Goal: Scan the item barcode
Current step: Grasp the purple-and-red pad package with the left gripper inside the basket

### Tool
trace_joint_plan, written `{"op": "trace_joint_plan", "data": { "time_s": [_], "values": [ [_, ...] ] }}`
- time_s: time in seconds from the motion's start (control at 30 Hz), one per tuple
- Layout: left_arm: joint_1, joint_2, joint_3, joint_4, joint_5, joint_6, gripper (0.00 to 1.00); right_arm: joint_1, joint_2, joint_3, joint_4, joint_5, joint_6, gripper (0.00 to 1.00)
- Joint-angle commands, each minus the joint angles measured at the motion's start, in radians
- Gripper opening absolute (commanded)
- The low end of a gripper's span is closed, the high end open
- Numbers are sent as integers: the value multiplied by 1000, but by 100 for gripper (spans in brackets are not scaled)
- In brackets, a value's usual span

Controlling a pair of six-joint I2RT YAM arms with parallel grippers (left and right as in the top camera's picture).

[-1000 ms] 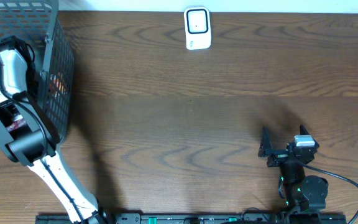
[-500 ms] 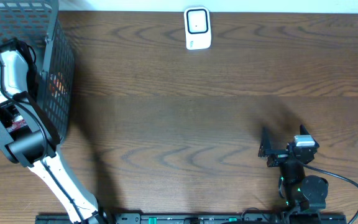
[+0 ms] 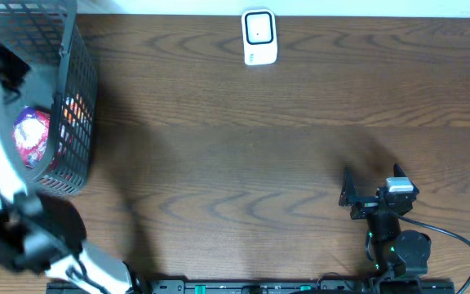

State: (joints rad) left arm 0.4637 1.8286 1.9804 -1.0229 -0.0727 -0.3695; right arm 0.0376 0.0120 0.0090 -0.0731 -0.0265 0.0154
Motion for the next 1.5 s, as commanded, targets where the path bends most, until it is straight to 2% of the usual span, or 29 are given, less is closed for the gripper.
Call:
{"op": "trace_joint_plan", "data": {
  "time_s": [0.0, 0.07, 0.1, 0.13, 0.2, 0.27, 0.33, 0.57, 0.77, 0.9, 1.03, 1.2, 1.47],
  "values": [
    [-3, -101, 15, 19, 39, -9, 7, -6, -5, -3, -2, -2, 13, 99],
    [-2, -124, 15, 19, 39, -9, 8, -6, -5, -3, -2, -2, 13, 99],
    [-2, -127, 15, 17, 39, -9, 17, -6, -5, -3, -2, -2, 13, 99],
    [-2, -127, 15, 10, 35, -9, 37, -6, -5, -3, -2, -2, 13, 99],
    [-2, -117, 12, -13, 26, -8, 65, -6, -5, -3, -2, -2, 13, 99],
    [-2, -101, -1, -36, 5, -8, 78, -6, -5, -3, -2, -2, 13, 99],
    [-2, -82, -18, -55, -23, -8, 85, -6, -5, -3, -2, -2, 13, 99],
    [-2, 32, -58, -141, -154, -8, 88, -6, -5, -3, -2, -2, 13, 99],
    [-2, 133, -59, -163, -168, -32, 89, -6, -5, -3, -2, -2, 13, 99],
    [-3, 195, -59, -157, -159, -114, 99, -6, -5, -3, -2, -2, 13, 99],
    [-8, 244, -59, -118, -111, -118, 98, -6, -5, -3, -2, -2, 13, 99],
    [-23, 297, -59, -74, -127, -111, 98, -6, -5, -3, -2, -1, 13, 99],
    [-29, 398, -59, -97, -158, -114, 98, -6, -5, -3, -2, -2, 13, 99]
  ]
}}
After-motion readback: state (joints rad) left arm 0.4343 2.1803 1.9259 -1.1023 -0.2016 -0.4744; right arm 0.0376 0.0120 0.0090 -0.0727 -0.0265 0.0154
